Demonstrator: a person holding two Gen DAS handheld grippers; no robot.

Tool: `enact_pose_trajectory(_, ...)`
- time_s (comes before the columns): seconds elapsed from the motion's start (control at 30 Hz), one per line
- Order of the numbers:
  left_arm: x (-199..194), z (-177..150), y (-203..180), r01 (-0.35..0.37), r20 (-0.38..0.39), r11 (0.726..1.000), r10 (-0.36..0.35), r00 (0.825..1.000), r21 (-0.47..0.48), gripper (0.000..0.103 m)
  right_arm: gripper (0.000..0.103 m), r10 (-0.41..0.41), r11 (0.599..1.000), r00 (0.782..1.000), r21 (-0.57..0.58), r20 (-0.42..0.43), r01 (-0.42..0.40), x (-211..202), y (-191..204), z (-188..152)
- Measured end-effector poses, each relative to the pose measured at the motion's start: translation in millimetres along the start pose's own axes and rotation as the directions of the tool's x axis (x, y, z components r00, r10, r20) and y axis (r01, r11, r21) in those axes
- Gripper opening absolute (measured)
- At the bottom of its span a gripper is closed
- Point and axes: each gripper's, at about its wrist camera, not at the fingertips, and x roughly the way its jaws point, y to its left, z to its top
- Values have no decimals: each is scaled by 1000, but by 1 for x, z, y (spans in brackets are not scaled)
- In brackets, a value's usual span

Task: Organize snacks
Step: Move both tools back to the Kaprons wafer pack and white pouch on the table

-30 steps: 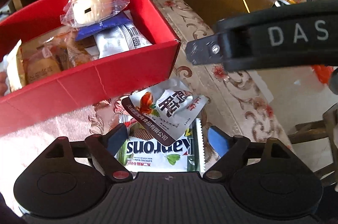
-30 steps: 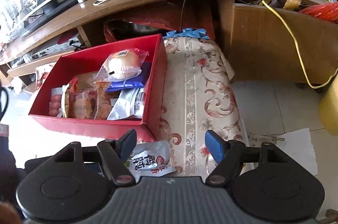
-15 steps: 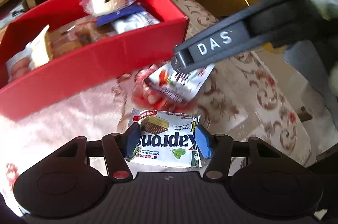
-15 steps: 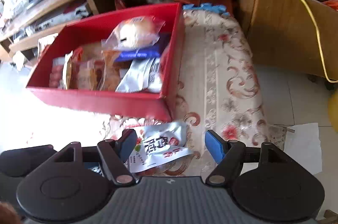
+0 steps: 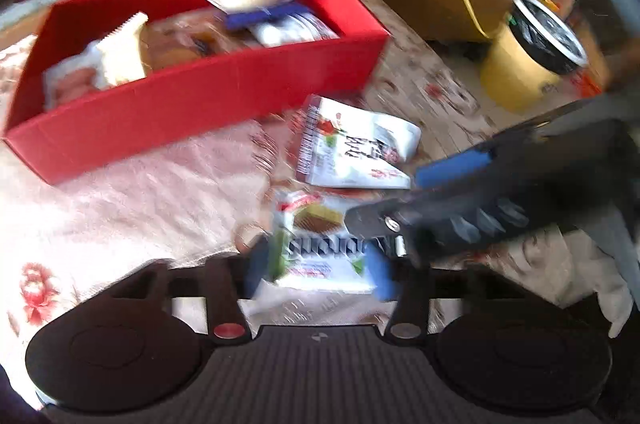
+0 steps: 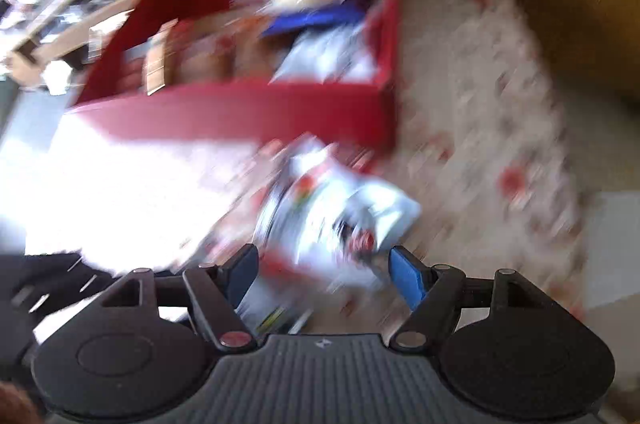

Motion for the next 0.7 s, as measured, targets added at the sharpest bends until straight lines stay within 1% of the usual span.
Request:
enact_pose_trajectory(0.07, 0, -3, -2, -15, 3, 1000, 15, 1000, 21, 70, 69, -26, 999, 999, -32, 25, 26, -15, 4, -12)
enact_pose_trajectory(0.13, -1, -5, 1, -9, -1, 1000, 10, 1000, 8, 70, 69, -63, 996, 995, -64, 72, 67, -26, 4, -13)
enact_pose_trajectory(0.17, -2, -5, 4, -8, 1, 1000, 8, 1000, -10, 70, 69, -101, 989, 990, -96, 96, 110, -27, 7, -10)
enact_pose_trajectory(0.23, -5, -5, 8, -8, 9, 999, 8, 1000, -33, 71, 69, -179, 965, 977, -172, 112, 197, -18, 15, 2)
enact_pose_trajectory(0.27, -7, -5, 10, -4, 12, 999, 5, 1000, -46, 72, 69, -199, 951, 974, -217, 113, 219, -12, 19, 7)
enact_pose_trajectory(0.37, -8, -7, 15, 4, 8, 998, -3, 1000, -68, 73, 69, -212, 914, 974, -336, 80, 226, 6, 28, 17)
enact_pose_trajectory(0.4, -7, -9, 16, 7, 2, 997, -7, 1000, -75, 74, 69, -211, 900, 976, -379, 57, 217, 11, 31, 20)
enact_pose_trajectory(0.5, -5, -13, 20, 14, -17, 995, -15, 1000, -94, 74, 69, -198, 871, 980, -455, 22, 186, 24, 33, 27)
enact_pose_trajectory(0.57, -5, -14, 21, 11, -24, 995, -13, 1000, -102, 74, 69, -199, 867, 980, -467, 0, 176, 34, 31, 30)
enact_pose_trajectory(0.6, -5, -14, 22, 9, -27, 994, -12, 1000, -105, 75, 71, -201, 871, 980, -458, 1, 179, 37, 29, 31)
enact_pose_trajectory(0.7, -3, -12, 24, 13, -30, 993, -16, 999, -119, 76, 71, -186, 887, 983, -431, 1, 168, 33, 22, 25)
